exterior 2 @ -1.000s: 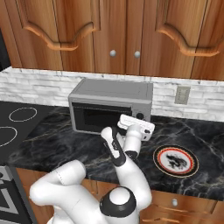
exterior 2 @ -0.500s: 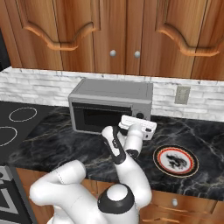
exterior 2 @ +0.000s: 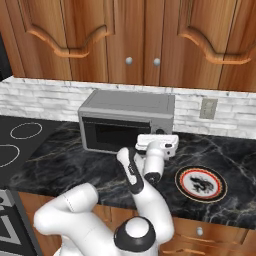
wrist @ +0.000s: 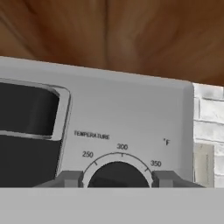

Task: Pull the toaster oven rack outwards. Pick up the baguette from the plate and place it on the toaster oven rack. Close the toaster oven door fully and set the temperature to the lowest setting.

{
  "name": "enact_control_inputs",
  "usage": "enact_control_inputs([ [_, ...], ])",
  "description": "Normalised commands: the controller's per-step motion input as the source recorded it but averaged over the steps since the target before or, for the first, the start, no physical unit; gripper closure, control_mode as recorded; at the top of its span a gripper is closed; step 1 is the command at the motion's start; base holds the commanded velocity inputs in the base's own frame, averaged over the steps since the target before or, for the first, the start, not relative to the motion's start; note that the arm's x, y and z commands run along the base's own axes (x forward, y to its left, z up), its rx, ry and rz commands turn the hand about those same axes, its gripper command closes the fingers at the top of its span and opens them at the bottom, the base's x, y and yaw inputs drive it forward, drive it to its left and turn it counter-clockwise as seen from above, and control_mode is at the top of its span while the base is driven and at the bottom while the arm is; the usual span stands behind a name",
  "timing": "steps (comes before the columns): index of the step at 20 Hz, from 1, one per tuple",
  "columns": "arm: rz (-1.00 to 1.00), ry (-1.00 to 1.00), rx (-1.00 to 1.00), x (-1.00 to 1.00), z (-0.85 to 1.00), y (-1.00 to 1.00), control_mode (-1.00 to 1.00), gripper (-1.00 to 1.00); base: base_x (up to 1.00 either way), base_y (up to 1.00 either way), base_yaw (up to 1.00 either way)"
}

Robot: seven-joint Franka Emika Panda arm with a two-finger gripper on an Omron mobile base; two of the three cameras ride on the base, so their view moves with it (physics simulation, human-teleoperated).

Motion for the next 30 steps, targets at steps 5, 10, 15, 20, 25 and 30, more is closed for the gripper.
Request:
enact_control_inputs([
  [5, -0.03, -0.10, -0.34, 0.00, 0.17, 0.00, -1.00, 1.00, 0.00, 0.00, 0.00],
  [10, -0.04, -0.09, -0.36, 0.02, 0.12, 0.00, -1.00, 1.00, 0.00, 0.00, 0.00],
  [15, -0.08, -0.08, -0.41, 0.04, 0.03, 0.00, -1.00, 1.00, 0.00, 0.00, 0.00],
  [20, -0.15, 0.00, -0.35, 0.10, 0.00, -0.04, -1.00, 1.00, 0.00, 0.00, 0.00],
  [25, -0.15, 0.01, -0.32, 0.12, -0.10, -0.28, -1.00, 1.00, 0.00, 0.00, 0.00],
  [30, -0.15, 0.00, -0.44, 0.07, -0.26, -0.12, -1.00, 1.00, 0.00, 0.00, 0.00],
])
